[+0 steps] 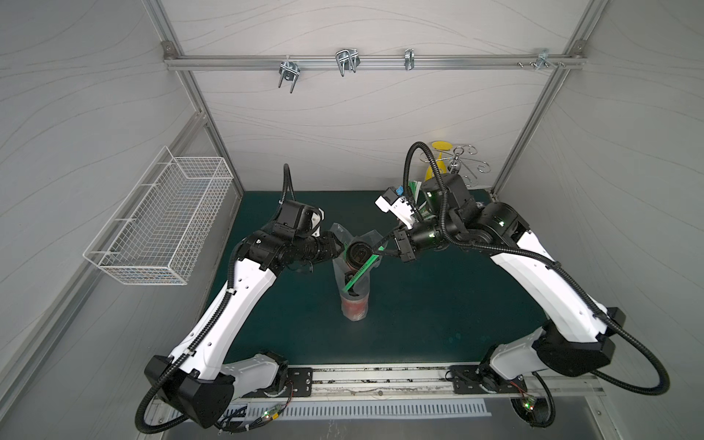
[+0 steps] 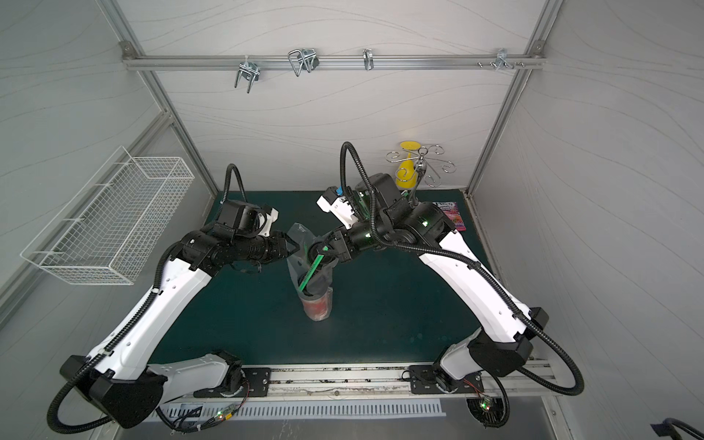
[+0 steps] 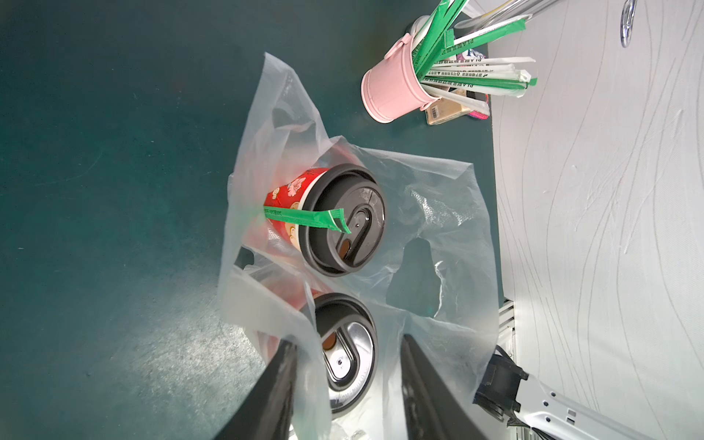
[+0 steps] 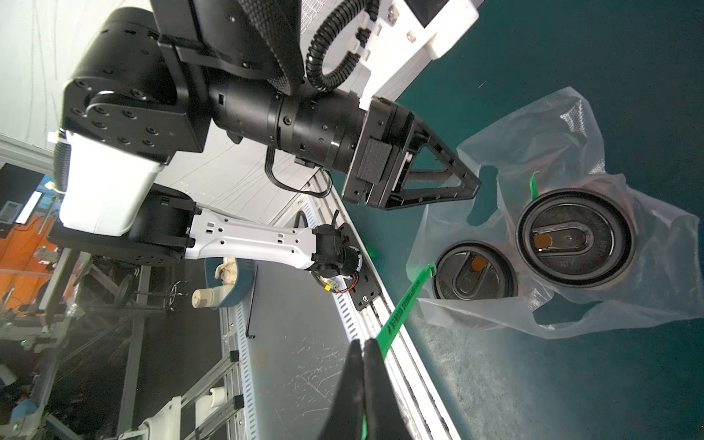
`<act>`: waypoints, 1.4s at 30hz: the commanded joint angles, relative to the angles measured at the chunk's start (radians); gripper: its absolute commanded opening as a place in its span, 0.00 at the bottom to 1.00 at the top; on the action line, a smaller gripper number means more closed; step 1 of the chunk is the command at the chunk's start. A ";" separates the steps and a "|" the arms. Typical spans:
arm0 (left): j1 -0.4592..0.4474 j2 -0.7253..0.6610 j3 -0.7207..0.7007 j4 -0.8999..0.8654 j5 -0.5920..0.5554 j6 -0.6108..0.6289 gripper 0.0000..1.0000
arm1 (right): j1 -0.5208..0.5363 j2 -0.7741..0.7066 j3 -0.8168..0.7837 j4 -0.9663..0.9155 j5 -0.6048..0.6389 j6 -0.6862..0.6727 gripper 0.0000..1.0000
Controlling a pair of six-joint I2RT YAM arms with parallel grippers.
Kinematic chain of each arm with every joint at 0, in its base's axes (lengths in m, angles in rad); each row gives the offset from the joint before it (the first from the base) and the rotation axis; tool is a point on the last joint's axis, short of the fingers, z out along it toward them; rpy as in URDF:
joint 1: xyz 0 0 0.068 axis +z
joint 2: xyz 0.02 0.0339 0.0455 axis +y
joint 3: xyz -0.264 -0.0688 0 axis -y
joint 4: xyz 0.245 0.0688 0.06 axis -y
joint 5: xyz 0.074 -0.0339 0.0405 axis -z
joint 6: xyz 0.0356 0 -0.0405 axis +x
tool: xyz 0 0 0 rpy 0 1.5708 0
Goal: Pack milk tea into plastic carrier bags
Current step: Place the straw in the plastic carrier bag.
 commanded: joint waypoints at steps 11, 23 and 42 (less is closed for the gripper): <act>-0.003 -0.016 -0.018 0.031 0.023 0.011 0.41 | -0.046 0.008 0.008 -0.103 -0.078 0.006 0.00; -0.002 -0.019 -0.029 0.041 0.024 0.010 0.36 | -0.116 0.021 0.037 -0.156 -0.194 0.032 0.00; -0.003 -0.016 -0.043 0.064 0.039 0.010 0.29 | -0.152 0.086 -0.002 -0.183 -0.247 0.034 0.00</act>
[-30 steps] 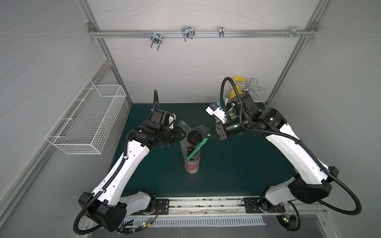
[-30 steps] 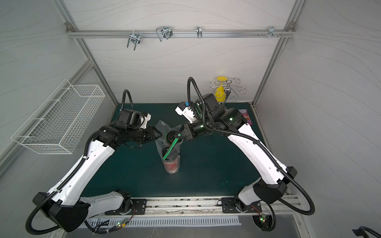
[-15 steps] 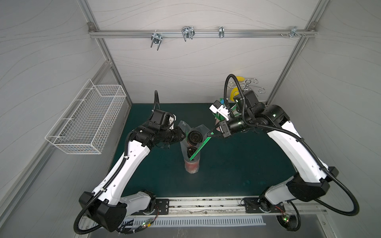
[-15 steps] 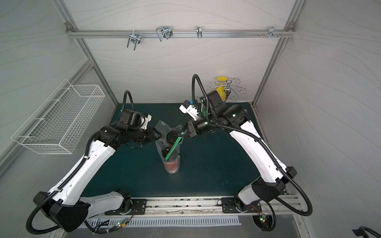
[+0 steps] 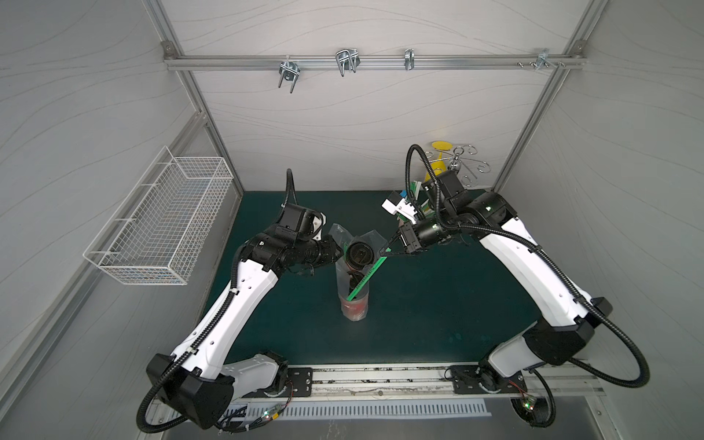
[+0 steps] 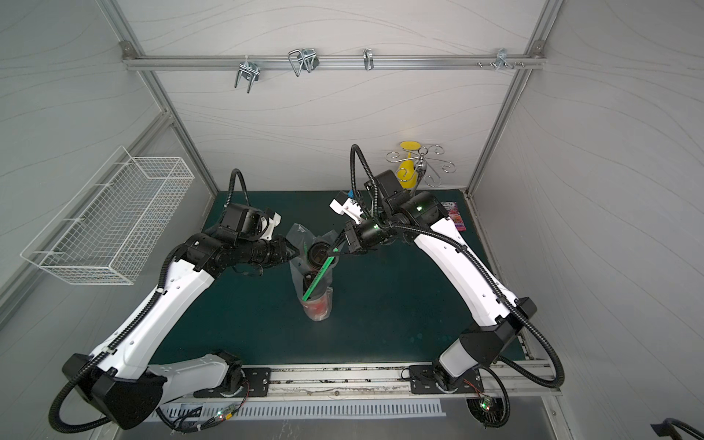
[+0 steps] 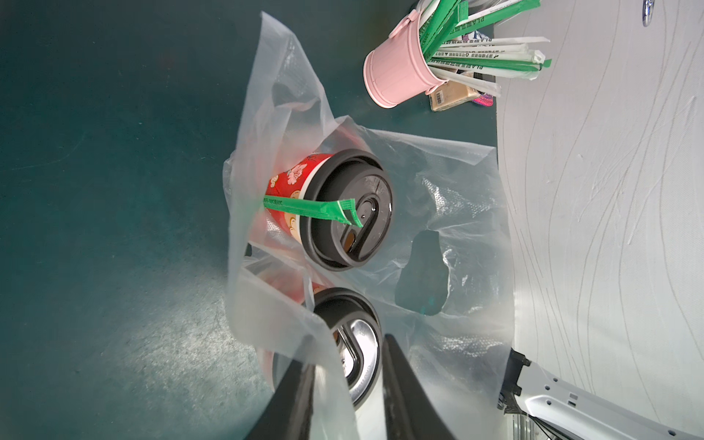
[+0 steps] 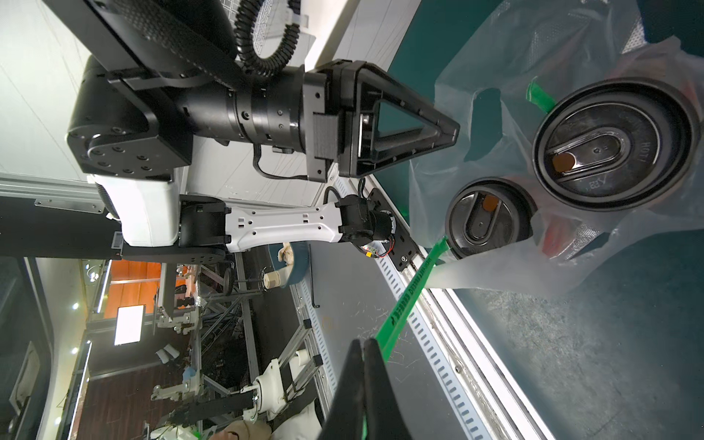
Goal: Pack milk tea into plastic carrier bags
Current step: Place the straw in the plastic carrier bag.
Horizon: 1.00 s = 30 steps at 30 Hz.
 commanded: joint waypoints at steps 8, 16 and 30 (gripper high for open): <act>-0.002 -0.004 0.004 0.054 0.020 0.006 0.18 | -0.007 0.057 0.087 -0.128 0.106 -0.055 0.00; -0.002 -0.005 0.007 0.053 0.026 0.005 0.01 | 0.046 0.098 0.182 -0.163 0.198 -0.102 0.00; -0.003 0.000 0.018 0.043 0.022 0.001 0.00 | 0.227 0.214 0.384 -0.283 0.398 -0.265 0.00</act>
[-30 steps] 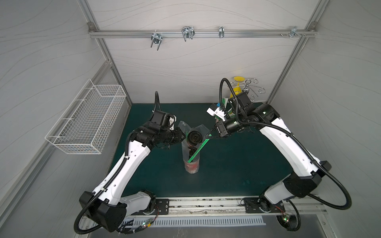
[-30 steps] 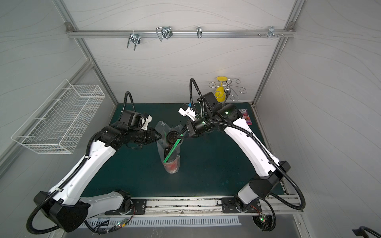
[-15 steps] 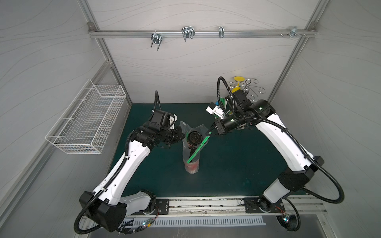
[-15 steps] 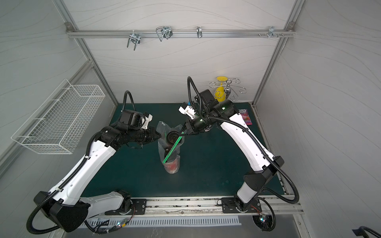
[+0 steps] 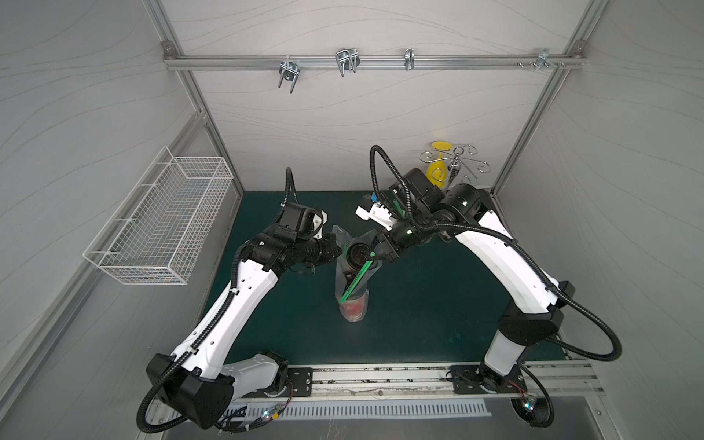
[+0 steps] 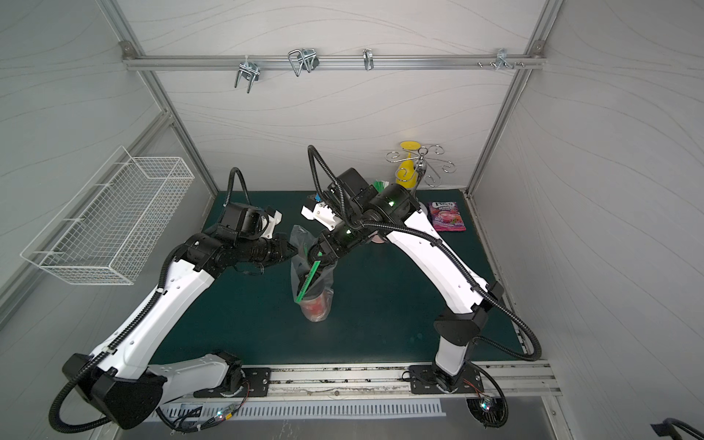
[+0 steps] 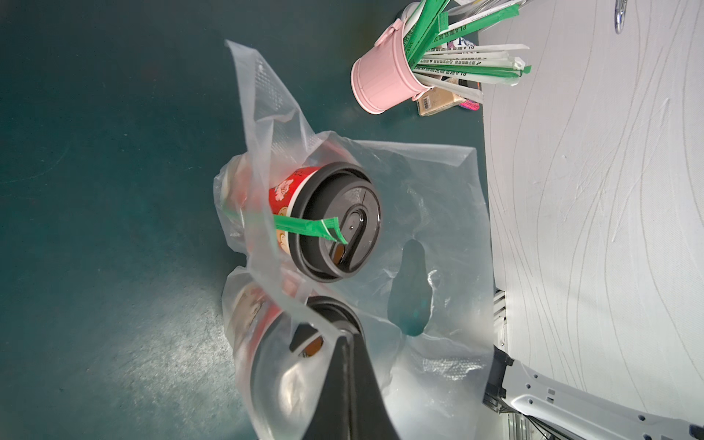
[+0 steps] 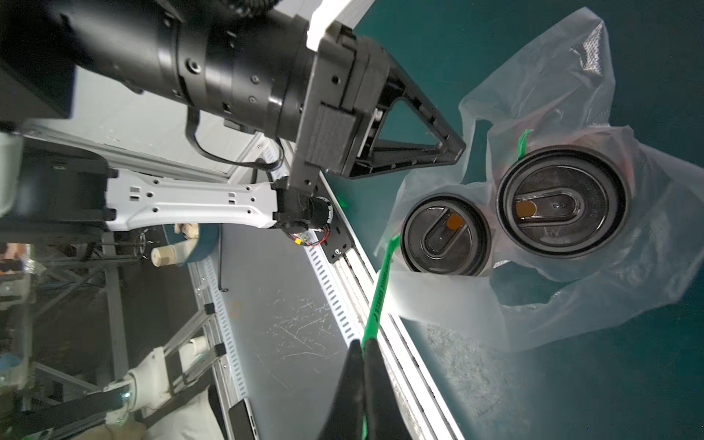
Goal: Pack milk tea into plastic carrier bags
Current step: Place the straw in the plastic carrier bag.
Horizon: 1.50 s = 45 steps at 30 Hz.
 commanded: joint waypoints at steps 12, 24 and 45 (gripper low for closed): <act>-0.002 0.009 0.026 0.002 -0.006 0.010 0.00 | 0.072 -0.009 -0.036 0.031 0.046 -0.093 0.00; -0.003 0.008 0.026 0.003 -0.011 0.005 0.00 | 0.105 0.043 -0.063 0.083 -0.025 -0.156 0.00; 0.000 -0.015 0.011 0.005 -0.029 -0.013 0.00 | 0.108 0.052 -0.273 0.238 -0.206 -0.340 0.06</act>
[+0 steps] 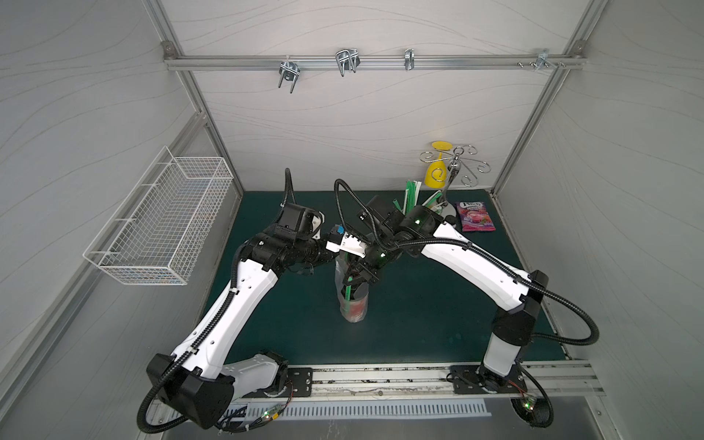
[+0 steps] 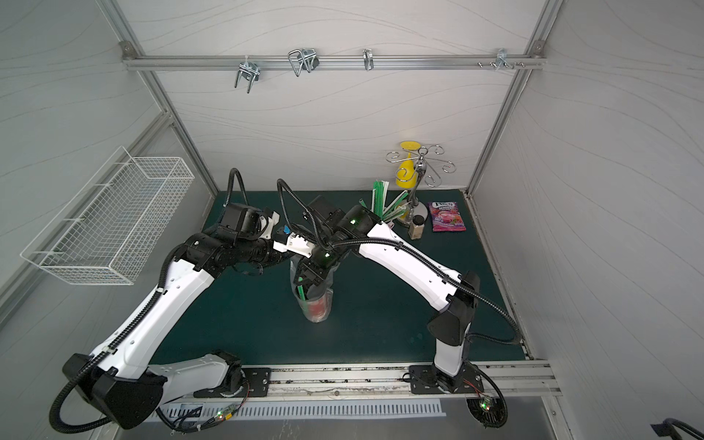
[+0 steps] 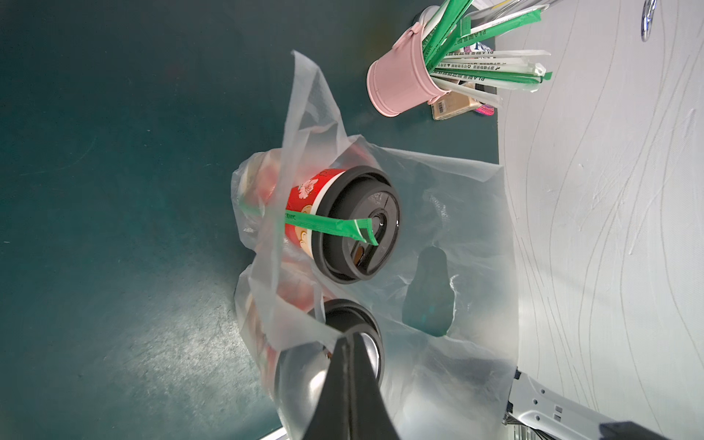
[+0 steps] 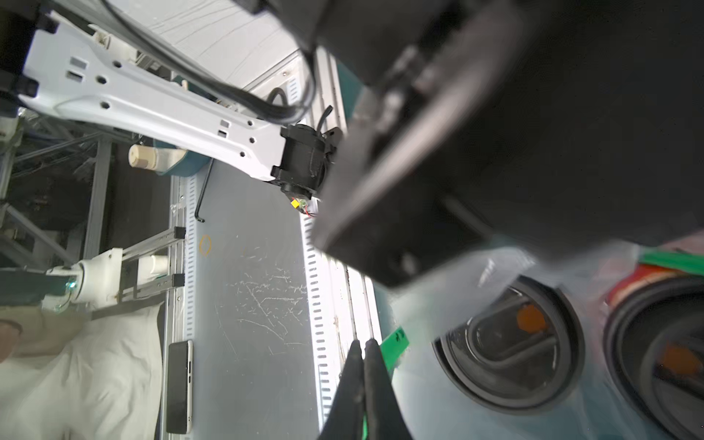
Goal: Pack milk tea into plastic carrier bags
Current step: Place the straw in the plastic carrier bag.
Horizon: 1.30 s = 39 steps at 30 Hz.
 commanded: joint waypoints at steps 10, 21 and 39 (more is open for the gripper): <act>-0.005 -0.017 0.008 0.028 -0.002 -0.005 0.00 | 0.018 -0.148 -0.126 0.125 0.006 -0.007 0.25; -0.005 -0.016 0.008 0.023 -0.003 -0.002 0.00 | 0.066 -0.249 -0.325 0.349 0.175 0.046 0.01; 0.002 -0.026 0.007 0.021 0.005 0.001 0.00 | 0.119 -0.143 -0.316 0.261 0.253 -0.114 0.00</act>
